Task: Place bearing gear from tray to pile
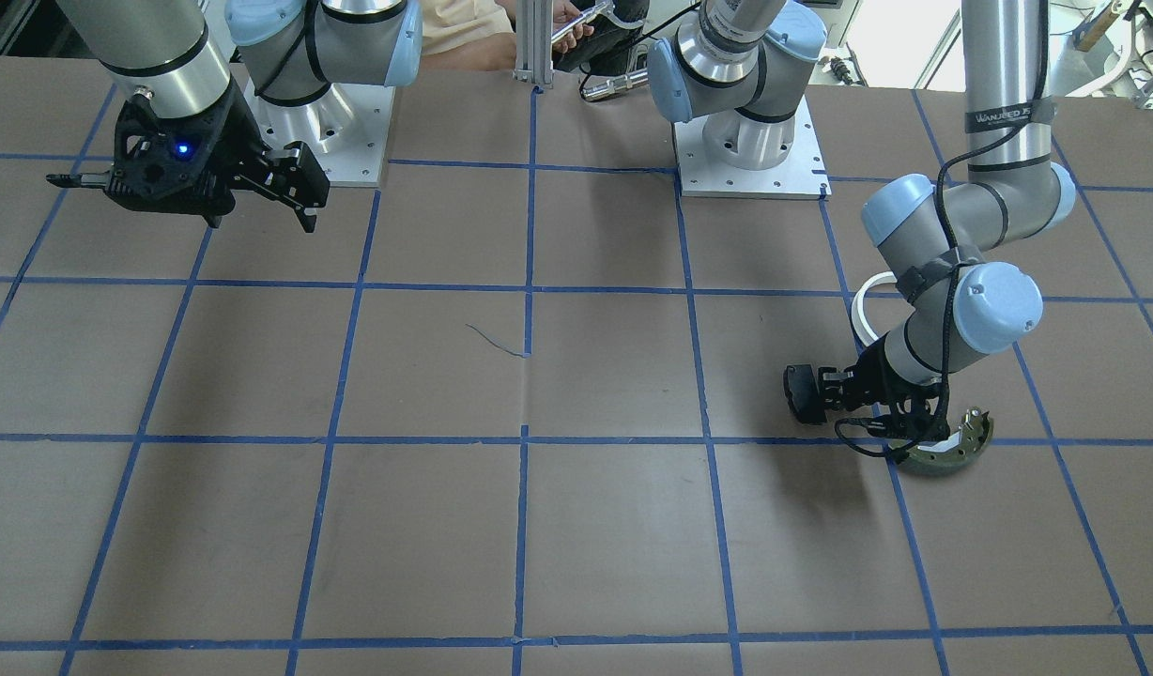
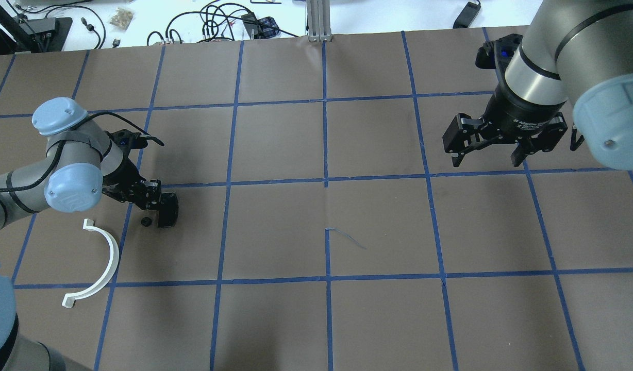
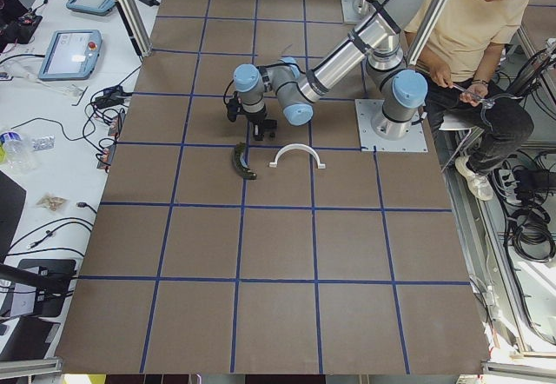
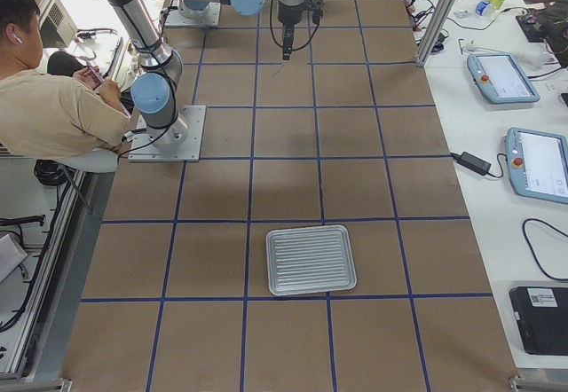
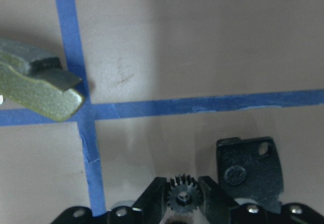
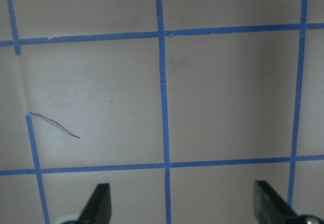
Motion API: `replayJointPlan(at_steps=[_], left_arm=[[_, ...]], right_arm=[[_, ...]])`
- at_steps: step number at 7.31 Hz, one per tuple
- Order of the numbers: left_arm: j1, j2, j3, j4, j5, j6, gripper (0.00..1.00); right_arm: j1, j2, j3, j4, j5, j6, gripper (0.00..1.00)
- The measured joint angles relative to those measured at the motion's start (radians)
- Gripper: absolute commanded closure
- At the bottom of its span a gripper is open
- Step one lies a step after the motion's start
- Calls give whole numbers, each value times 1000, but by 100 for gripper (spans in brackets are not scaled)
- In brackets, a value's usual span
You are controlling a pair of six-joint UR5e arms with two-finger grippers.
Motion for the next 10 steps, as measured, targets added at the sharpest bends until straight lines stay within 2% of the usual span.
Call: replayJointPlan(at_steps=[3, 6, 8, 10], left_arm=[[-3, 16, 51, -38, 26, 11, 0], [-41, 88, 191, -281, 49, -19, 0], [-130, 178, 293, -452, 46, -100, 0], [-204, 279, 361, -569, 38, -186, 0]], right_arm=[[0, 3, 0, 0, 0, -5, 0], [0, 4, 0, -1, -1, -11, 0], [0, 4, 0, -1, -4, -11, 0], [0, 4, 0, -1, -4, -11, 0]])
